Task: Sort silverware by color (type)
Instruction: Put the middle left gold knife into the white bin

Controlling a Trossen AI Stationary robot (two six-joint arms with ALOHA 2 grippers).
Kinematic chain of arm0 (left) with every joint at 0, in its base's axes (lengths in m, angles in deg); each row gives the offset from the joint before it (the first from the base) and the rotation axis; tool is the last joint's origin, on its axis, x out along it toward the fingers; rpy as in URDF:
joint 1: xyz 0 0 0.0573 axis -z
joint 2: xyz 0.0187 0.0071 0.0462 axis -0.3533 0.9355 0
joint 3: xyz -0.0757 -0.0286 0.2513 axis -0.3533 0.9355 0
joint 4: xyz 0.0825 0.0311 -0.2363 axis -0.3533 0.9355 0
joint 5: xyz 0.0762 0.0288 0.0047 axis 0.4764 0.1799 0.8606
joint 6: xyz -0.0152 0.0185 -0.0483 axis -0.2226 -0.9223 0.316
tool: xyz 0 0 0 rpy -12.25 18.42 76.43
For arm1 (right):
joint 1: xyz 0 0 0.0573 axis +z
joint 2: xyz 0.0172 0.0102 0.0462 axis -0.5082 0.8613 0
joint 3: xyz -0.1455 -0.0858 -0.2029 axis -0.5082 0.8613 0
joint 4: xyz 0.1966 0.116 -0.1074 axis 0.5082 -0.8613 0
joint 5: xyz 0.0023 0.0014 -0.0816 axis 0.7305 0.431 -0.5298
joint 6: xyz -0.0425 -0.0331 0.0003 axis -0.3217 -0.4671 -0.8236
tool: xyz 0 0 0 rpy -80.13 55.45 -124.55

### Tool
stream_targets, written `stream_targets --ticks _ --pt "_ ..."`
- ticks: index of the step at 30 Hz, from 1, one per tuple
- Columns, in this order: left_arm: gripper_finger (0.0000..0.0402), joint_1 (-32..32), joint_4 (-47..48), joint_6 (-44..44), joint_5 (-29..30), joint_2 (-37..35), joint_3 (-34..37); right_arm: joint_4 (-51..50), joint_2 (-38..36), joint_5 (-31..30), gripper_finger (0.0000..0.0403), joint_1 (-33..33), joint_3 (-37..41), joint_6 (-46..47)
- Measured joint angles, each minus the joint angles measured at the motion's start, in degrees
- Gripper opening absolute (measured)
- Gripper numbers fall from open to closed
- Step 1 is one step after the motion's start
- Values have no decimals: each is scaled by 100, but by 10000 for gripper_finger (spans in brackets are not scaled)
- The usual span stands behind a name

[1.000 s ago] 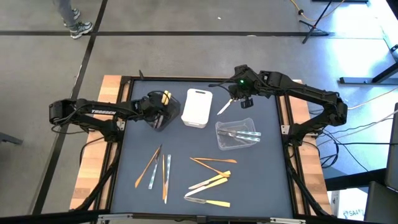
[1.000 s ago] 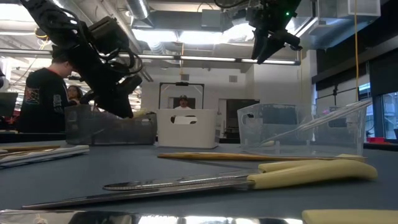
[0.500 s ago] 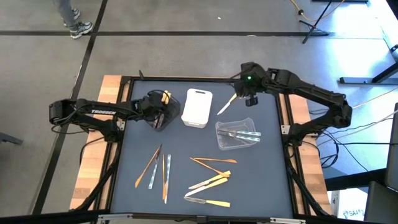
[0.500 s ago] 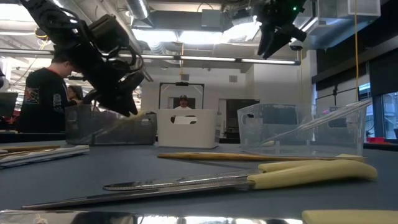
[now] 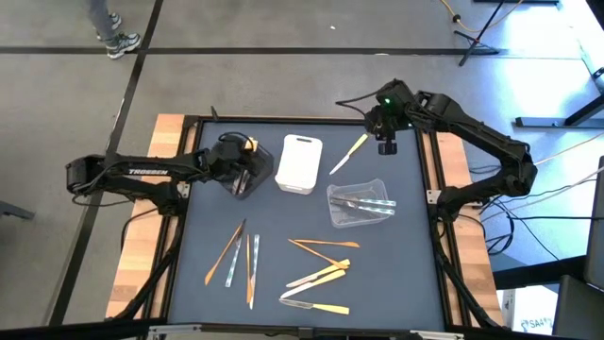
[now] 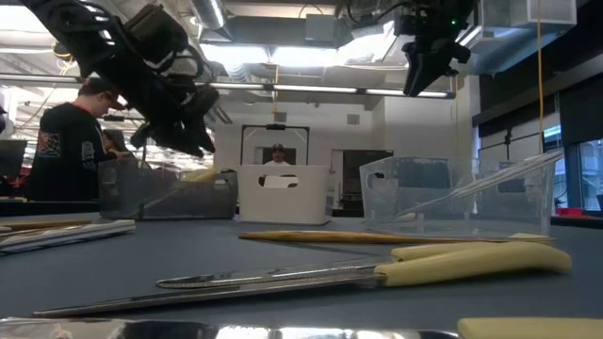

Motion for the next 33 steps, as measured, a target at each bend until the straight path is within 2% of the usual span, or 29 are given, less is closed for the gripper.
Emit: stream_targets --ticks 5,7,11,19,22,24,27,30,33 --pt "123 4 4 -394 -46 -465 0 2 0 65 152 16 0 308" --pt "123 4 -2 -524 -113 -647 -2 2 0 270 152 16 0 496" --pt "123 8 -8 -671 -348 -975 -2 4 11 1274 152 16 0 970" --pt "123 106 -130 -850 -1087 -1160 -2 16 15 3886 152 173 2 2214" --pt "123 259 -239 -874 -1076 -1160 -2 69 15 4364 152 524 2 2263" --pt "123 373 -304 -874 -1058 -1160 -2 164 38 4337 152 874 2 2331" --pt "123 597 -495 -875 -1053 -1160 -2 567 115 3891 152 1509 4 2843" --pt "123 909 -668 -986 -1053 -1158 -2 1092 237 3043 152 2235 4 3585" --pt "123 1257 -817 -1231 -1054 -1156 -2 1446 435 1868 152 3001 4 4189"
